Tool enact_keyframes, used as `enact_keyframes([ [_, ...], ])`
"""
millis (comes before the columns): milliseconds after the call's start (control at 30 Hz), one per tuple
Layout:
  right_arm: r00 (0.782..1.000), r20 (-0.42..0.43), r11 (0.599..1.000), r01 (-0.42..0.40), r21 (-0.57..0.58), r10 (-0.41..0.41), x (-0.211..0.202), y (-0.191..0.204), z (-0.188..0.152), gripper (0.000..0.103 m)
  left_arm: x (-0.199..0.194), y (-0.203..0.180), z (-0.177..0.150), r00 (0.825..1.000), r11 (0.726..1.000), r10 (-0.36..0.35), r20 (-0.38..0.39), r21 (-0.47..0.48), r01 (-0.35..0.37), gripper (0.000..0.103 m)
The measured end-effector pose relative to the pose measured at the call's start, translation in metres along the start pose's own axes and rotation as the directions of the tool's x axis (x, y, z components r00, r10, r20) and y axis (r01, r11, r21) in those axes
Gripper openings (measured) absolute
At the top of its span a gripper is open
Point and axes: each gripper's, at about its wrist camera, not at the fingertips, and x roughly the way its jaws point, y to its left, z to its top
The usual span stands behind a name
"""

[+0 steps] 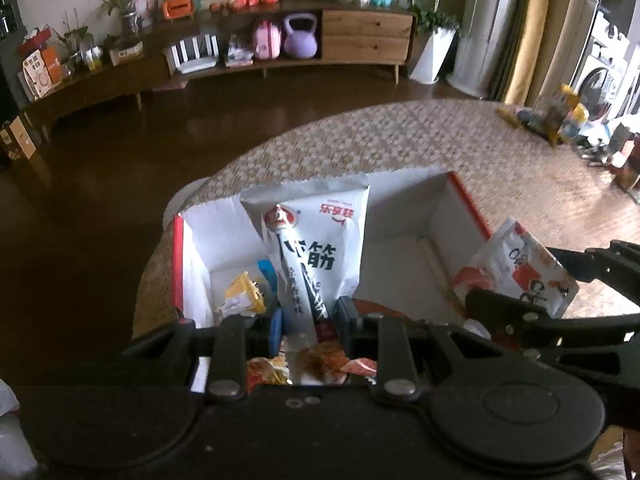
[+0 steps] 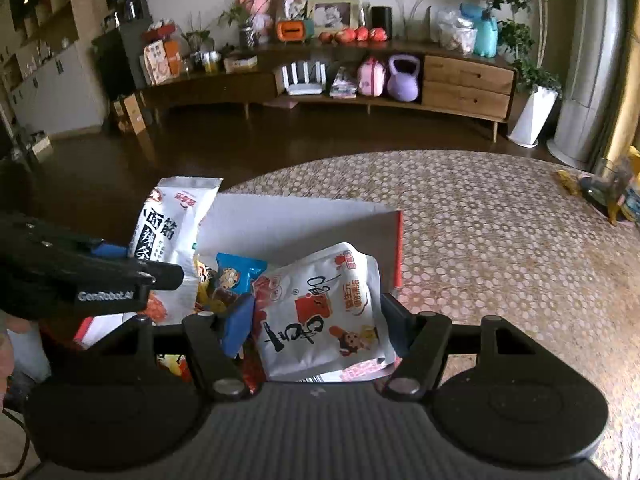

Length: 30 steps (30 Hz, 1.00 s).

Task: Organize snacks
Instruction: 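Carry both white packets over the box with both grippers, then open both grippers to drop the white packets into the box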

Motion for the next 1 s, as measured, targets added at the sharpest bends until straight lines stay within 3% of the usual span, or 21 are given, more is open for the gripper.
enact_keyframes([
  [467,0.996,-0.092,0.999,0.000,-0.043,-0.004,0.051,0.004,-0.010,0.068,0.056,-0.004,-0.004,0.996,1.000,-0.001,-0.092,0.029,0.003,0.025],
  [733,0.989,-0.144,0.999,0.013,-0.044,-0.019,0.063,0.009,-0.022,0.070,0.064,-0.006,-0.008,0.994,0.999,-0.012,-0.108,0.039,0.016,0.028],
  [1000,0.991,-0.133,0.998,0.025,-0.057,-0.032,0.054,0.013,-0.026,0.070,0.065,-0.008,-0.014,0.995,0.999,0.012,-0.099,0.043,-0.008,0.033],
])
